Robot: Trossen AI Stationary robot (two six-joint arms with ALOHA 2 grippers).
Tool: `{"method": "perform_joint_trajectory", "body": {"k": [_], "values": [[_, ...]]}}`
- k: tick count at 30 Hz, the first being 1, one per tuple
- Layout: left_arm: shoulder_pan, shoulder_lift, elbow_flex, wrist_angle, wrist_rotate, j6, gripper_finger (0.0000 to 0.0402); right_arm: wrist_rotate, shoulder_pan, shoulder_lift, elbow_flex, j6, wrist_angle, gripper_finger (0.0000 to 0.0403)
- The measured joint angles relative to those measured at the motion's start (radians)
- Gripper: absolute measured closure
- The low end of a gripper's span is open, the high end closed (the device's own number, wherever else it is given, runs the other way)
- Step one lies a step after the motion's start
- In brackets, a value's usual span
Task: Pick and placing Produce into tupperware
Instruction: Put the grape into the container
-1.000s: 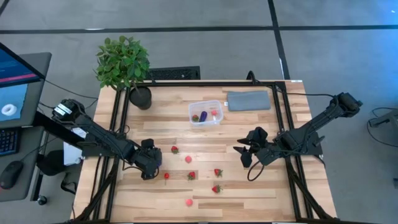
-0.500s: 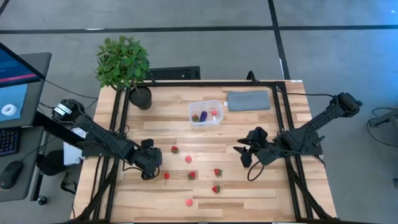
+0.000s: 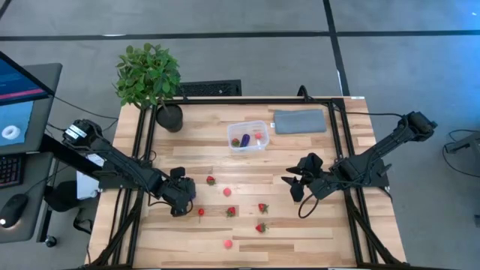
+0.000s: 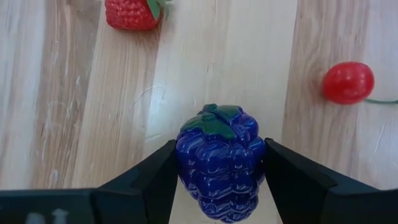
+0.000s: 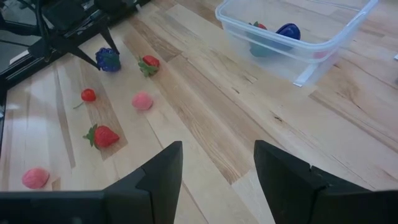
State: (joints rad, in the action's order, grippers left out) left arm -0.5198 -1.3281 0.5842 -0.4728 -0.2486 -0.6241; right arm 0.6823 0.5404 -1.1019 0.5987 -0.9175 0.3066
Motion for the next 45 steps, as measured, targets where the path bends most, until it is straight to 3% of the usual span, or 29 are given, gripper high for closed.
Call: {"method": "perform_joint_trajectory", "body": {"k": [19, 32, 39, 45], "values": [[0.0, 0.02, -0.001, 0.142, -0.121, -0.026, 0.0198, -0.001, 0.0, 0.0, 0.0, 0.0, 0.001, 0.0182], [0.008, 0.261, -0.001, 0.157, -0.36, -0.012, 0.0198, -0.001, 0.0, 0.0, 0.0, 0.0, 0.0, 0.0182], [0.05, 0.365, 0.0, 0.16, -0.4, 0.053, 0.0198, -0.001, 0.0, 0.0, 0.0, 0.0, 0.0, 0.0182], [0.093, 0.38, 0.0, 0.217, -0.4, 0.129, 0.0198, -0.001, 0.0, 0.0, 0.0, 0.0, 0.0, 0.0182]]}}
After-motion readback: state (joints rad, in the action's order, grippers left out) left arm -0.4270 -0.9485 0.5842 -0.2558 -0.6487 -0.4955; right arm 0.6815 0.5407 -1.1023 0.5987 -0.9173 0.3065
